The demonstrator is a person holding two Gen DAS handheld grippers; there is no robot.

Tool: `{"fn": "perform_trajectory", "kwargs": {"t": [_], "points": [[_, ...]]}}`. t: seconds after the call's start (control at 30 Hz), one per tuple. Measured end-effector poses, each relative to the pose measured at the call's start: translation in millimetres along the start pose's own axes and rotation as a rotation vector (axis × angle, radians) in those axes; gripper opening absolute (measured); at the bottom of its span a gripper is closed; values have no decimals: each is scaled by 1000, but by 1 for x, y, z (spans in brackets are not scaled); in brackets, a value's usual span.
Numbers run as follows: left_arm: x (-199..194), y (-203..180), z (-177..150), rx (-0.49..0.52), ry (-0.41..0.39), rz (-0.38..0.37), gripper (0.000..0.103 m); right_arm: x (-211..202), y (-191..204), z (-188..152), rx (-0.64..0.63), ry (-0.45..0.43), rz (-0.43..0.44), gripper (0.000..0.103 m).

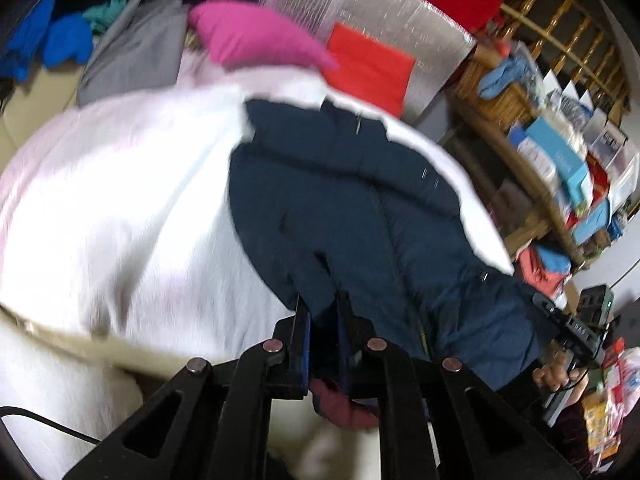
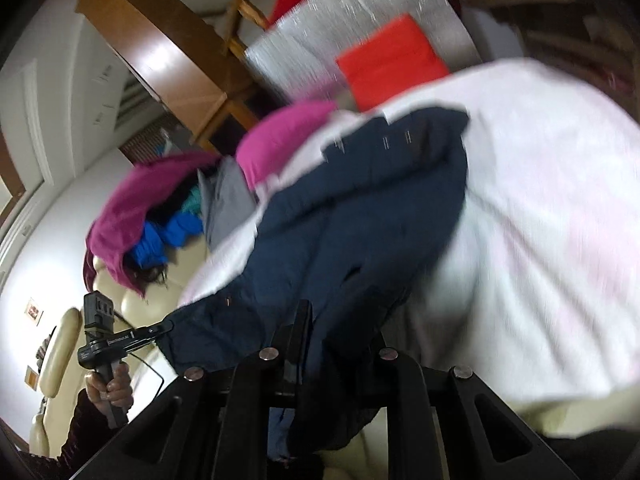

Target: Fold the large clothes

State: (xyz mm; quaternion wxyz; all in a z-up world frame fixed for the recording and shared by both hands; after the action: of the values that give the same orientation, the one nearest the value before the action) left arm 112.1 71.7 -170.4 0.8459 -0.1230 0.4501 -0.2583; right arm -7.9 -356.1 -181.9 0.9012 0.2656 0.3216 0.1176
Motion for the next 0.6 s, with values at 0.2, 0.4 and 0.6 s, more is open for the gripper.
{"fn": "perform_trajectory", "kwargs": {"t": [0.2, 0.4, 0.6], "points": [[9, -1, 90, -43, -127, 8, 11, 2, 6, 65, 21, -140, -3, 16], [30, 20, 161, -126, -237, 69, 4, 30, -16, 137, 105, -234, -29, 15], [71, 49, 203, -198, -215, 49, 3, 89, -49, 200, 159, -242, -55, 14]]}}
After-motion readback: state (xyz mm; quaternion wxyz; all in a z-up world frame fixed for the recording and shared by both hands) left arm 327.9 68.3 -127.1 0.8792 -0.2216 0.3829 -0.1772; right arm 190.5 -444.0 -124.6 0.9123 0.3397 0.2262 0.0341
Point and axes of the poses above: each gripper's, at about its wrist camera, not at the fingertips, and x roughly the way its jaws point, y to its left, z to its top, the point moved 6 cm from there along x, roughly the way its jaws point, and after that the axes turned 1 degree about -z, right-handed, at the moved point
